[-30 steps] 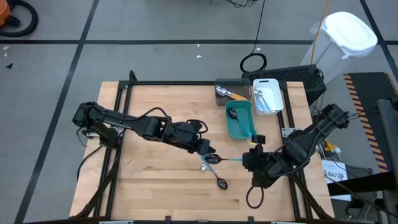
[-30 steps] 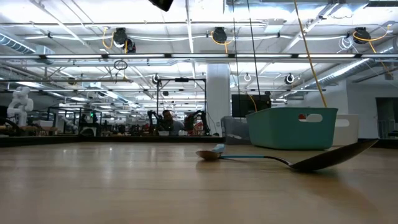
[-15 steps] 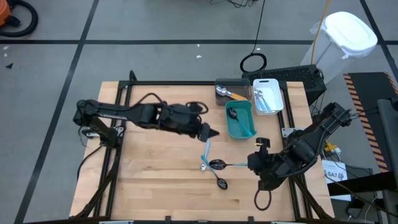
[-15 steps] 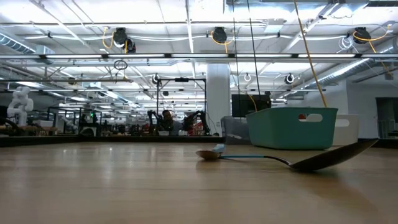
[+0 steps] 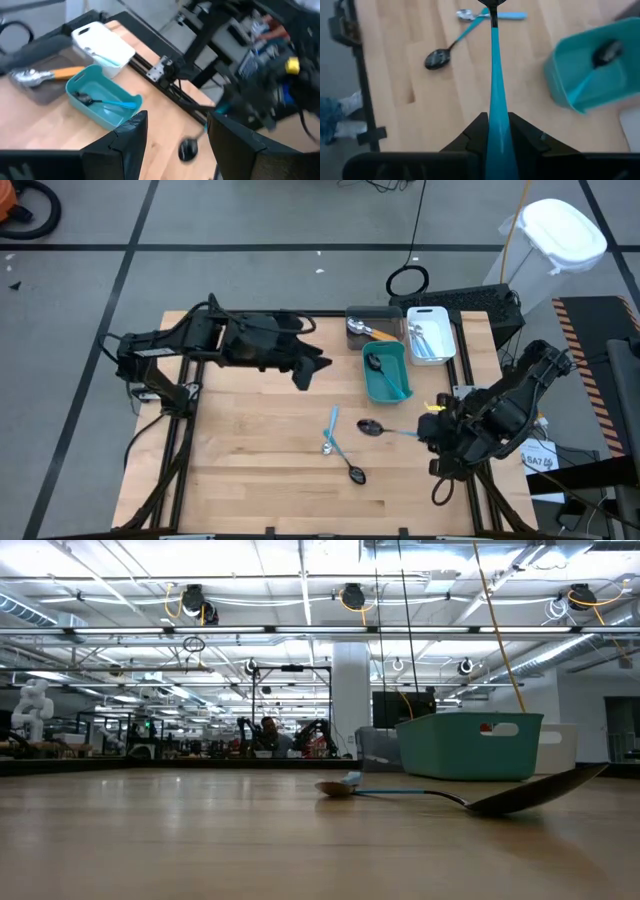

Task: Sort silverware by color (type)
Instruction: Put the blue spoon into the green bin

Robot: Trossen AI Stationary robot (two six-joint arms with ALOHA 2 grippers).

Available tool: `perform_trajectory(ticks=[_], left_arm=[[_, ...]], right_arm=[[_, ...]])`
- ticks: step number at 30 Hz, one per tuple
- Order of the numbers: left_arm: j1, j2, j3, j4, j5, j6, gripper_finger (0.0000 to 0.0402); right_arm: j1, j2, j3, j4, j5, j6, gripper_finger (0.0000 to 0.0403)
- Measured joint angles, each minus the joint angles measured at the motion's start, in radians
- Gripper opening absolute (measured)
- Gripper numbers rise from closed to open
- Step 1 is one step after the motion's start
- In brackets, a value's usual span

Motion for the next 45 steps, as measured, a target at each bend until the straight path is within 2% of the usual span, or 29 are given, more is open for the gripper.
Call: perform_trajectory(ticks=[6, 15, 19, 21, 26, 41, 45], left_arm=[[-0.043, 0.001, 0.006, -0.009, 0.015, 0.132, 0.0202], [-0.116, 0.036, 0.006, -0.055, 0.01, 0.145, 0.0202], [-0.162, 0.041, 0.006, -0.042, -0.083, 0.211, 0.0202], [-0.175, 0.042, 0.006, -0.034, -0.093, 0.236, 0.0202], [-0.154, 0.045, 0.006, 0.044, 0.022, 0.319, 0.0202], [-0.104, 0.045, 0.006, 0.0, 0.031, 0.422, 0.0202], [-0.121, 0.039, -0.094, 0.049, -0.028, 0.413, 0.0202]], right_arm=[[0.016, -0.015, 0.0, -0.066, 0.037, 0.136, 0.0053], [-0.014, -0.015, 0.0, -0.087, 0.087, 0.27, 0.0053], [-0.05, -0.015, 0.0, -0.087, 0.122, 0.336, 0.0053], [-0.074, -0.018, 0.0, -0.087, 0.133, 0.359, 0.0053], [-0.153, -0.027, 0.0, -0.088, 0.145, 0.43, 0.0053], [-0.33, -0.036, 0.0, -0.076, 0.165, 0.494, 0.0053], [-0.343, -0.033, -0.001, -0.07, 0.166, 0.527, 0.0053]])
